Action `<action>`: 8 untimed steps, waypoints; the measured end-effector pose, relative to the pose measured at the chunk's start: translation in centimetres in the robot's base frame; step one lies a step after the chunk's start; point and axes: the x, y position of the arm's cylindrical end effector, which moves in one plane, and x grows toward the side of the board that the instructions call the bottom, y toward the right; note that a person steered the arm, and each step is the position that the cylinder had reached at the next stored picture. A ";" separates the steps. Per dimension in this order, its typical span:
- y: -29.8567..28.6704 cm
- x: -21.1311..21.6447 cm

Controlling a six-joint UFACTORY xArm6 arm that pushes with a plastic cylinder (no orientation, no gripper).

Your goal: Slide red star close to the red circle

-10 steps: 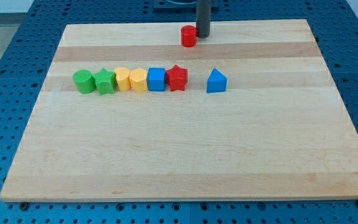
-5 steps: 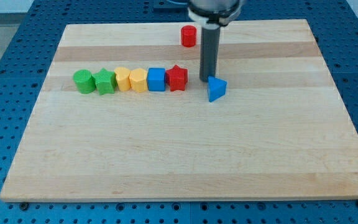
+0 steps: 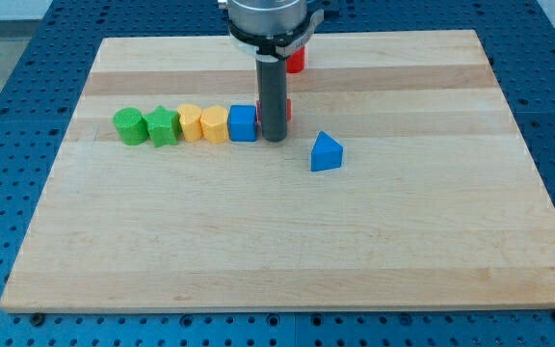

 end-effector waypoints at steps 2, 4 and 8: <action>0.0 -4.4; 0.0 -8.6; 0.8 -2.3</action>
